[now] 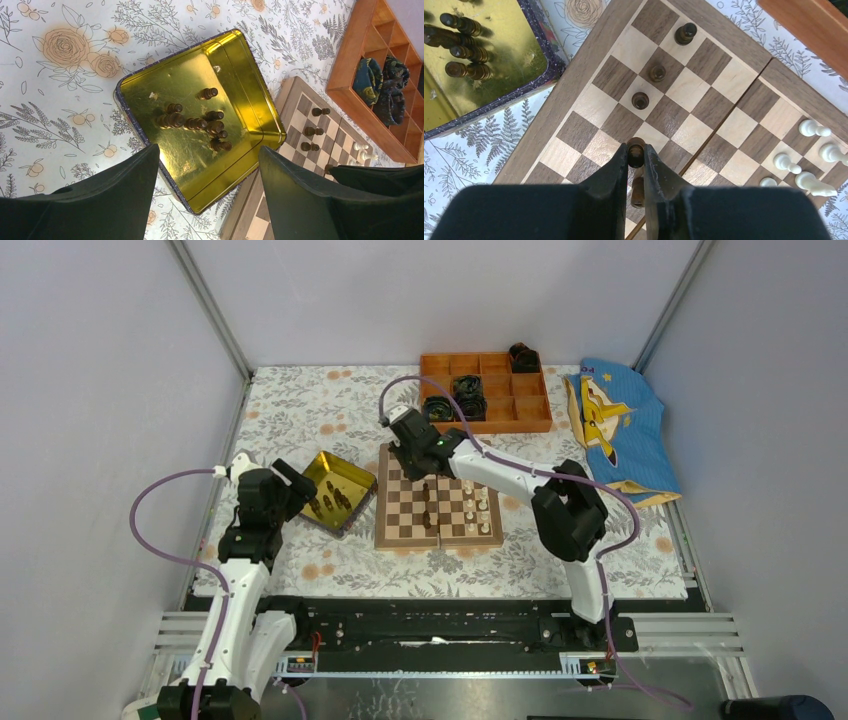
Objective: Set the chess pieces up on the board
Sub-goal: Place the chess piece on the chessboard.
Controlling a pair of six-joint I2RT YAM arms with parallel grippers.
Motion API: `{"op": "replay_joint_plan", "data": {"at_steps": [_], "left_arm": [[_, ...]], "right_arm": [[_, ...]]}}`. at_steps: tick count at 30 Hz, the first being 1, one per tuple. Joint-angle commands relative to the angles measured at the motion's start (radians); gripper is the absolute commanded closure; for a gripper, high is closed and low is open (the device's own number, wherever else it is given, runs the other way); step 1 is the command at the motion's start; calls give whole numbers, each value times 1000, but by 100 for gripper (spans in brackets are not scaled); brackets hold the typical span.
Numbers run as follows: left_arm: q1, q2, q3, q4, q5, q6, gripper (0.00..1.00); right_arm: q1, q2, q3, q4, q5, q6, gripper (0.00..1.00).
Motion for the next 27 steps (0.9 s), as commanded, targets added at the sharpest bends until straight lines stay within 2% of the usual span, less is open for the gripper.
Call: {"op": "replay_joint_plan", "data": {"at_steps": [1, 27], "left_arm": [[-6, -15, -10, 58, 11, -5, 20], [-6, -13, -11, 58, 11, -8, 20]], "right_arm": [[18, 17, 56, -31, -19, -10, 93], [23, 112, 115, -39, -45, -11, 93]]}}
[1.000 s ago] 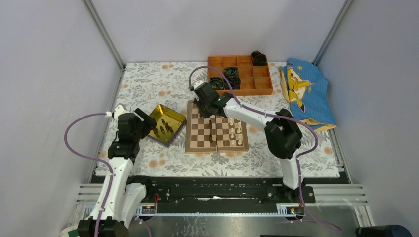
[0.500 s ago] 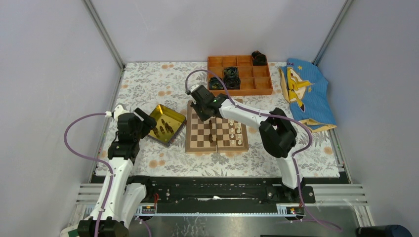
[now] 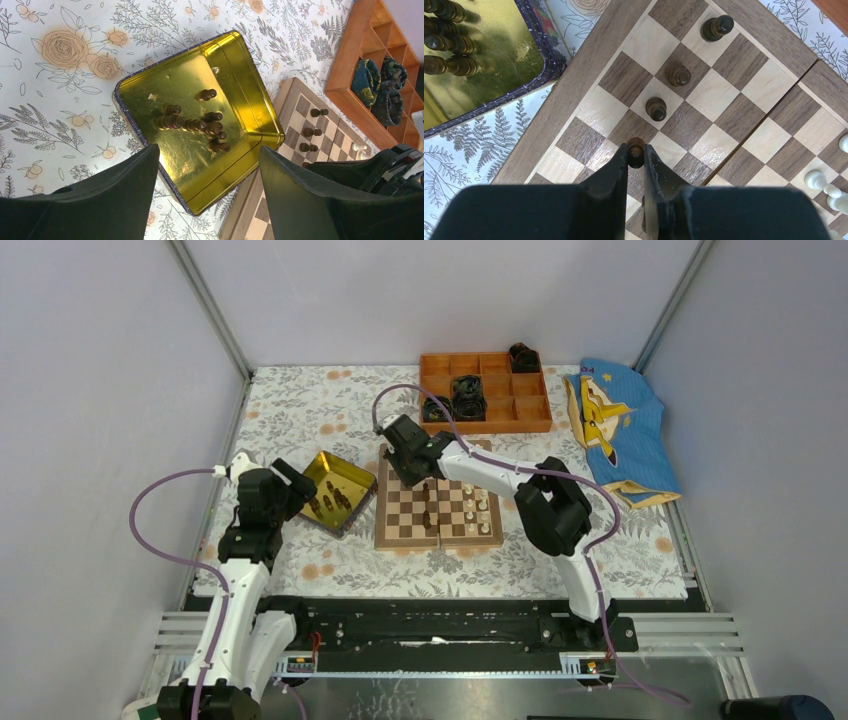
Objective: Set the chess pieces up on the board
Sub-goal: Place the chess piece on the chessboard.
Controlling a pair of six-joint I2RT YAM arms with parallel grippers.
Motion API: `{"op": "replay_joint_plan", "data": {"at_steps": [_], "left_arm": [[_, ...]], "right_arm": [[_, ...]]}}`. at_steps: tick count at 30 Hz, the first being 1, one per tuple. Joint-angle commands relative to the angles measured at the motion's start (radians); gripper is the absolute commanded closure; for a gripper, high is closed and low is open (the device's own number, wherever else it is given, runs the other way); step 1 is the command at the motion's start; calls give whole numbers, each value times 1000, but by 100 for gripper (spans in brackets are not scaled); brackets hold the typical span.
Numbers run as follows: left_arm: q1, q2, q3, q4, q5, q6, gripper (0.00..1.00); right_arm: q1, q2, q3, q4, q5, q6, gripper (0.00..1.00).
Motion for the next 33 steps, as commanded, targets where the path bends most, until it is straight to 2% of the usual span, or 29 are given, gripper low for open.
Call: {"op": "replay_joint_plan", "data": {"at_steps": [1, 33], "left_arm": [[-7, -12, -11, 51, 10, -8, 20], [-7, -12, -11, 54, 11, -8, 20]], "right_arm": [[9, 11, 50, 2, -20, -13, 93], [10, 46, 74, 1, -35, -9, 93]]}}
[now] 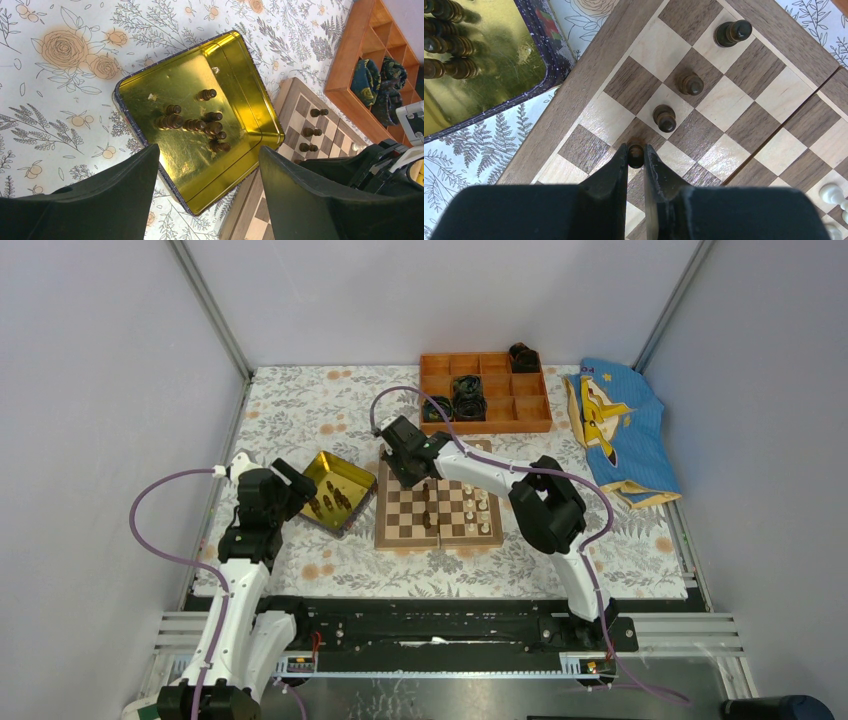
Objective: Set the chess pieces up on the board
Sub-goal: Place the chess piece on the chessboard.
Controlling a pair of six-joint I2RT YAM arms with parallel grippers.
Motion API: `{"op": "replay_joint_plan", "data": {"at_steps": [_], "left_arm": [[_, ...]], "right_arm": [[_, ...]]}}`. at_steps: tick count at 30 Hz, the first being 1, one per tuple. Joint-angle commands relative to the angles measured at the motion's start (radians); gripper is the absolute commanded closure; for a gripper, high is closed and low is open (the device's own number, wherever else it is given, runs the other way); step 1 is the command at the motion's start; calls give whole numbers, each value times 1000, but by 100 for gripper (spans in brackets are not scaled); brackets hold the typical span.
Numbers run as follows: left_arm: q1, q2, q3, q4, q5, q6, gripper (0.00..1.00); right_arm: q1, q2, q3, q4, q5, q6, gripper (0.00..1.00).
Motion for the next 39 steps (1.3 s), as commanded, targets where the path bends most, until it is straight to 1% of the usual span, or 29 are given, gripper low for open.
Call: {"op": "replay_joint_plan", "data": {"at_steps": [1, 6, 14, 19, 22, 39], "left_arm": [[-8, -12, -12, 53, 11, -8, 20], [-6, -11, -11, 54, 13, -8, 20], [-7, -10, -12, 54, 13, -8, 20], [-7, -9, -11, 54, 13, -8, 20], [-7, -9, -11, 55, 14, -9, 20], [-7, -6, -11, 55, 13, -7, 20]], "right_arm": [[9, 7, 47, 0, -12, -9, 93], [10, 10, 49, -4, -15, -8, 90], [10, 13, 54, -9, -17, -7, 74], [10, 13, 57, -12, -15, -10, 70], [8, 11, 58, -13, -16, -10, 66], [12, -17, 68, -24, -26, -17, 63]]}}
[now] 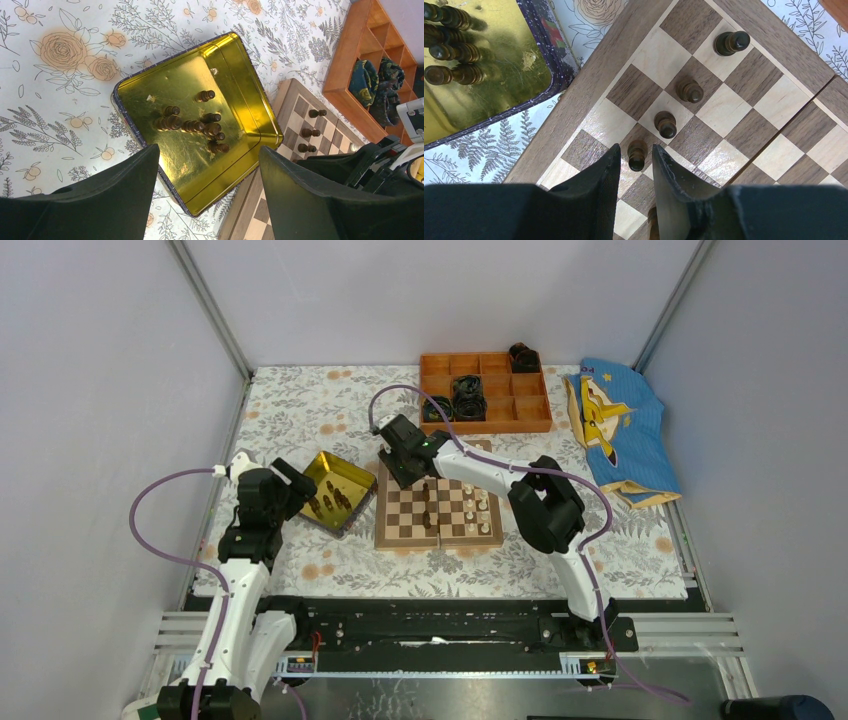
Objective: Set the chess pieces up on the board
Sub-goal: Place the chess piece on the chessboard.
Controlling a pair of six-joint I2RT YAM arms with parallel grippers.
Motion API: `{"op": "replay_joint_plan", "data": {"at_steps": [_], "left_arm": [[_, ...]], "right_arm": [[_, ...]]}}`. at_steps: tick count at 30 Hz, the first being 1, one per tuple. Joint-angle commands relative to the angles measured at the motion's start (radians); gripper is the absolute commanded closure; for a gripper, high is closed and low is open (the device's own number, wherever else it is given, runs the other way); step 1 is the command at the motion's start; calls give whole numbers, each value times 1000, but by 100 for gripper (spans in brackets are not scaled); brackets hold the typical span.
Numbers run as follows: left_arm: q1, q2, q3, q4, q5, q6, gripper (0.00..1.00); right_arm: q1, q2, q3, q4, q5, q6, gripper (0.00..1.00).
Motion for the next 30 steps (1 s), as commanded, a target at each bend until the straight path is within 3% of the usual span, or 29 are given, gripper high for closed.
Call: {"op": "replay_joint_plan", "data": {"at_steps": [1, 30], "left_arm": [[-7, -6, -11, 49, 12, -6, 20], [-7, -11, -11, 46, 6, -4, 20]], "right_arm": [[14, -30, 43, -20, -21, -13, 63], [20, -195, -66, 10, 19, -16, 59]]}}
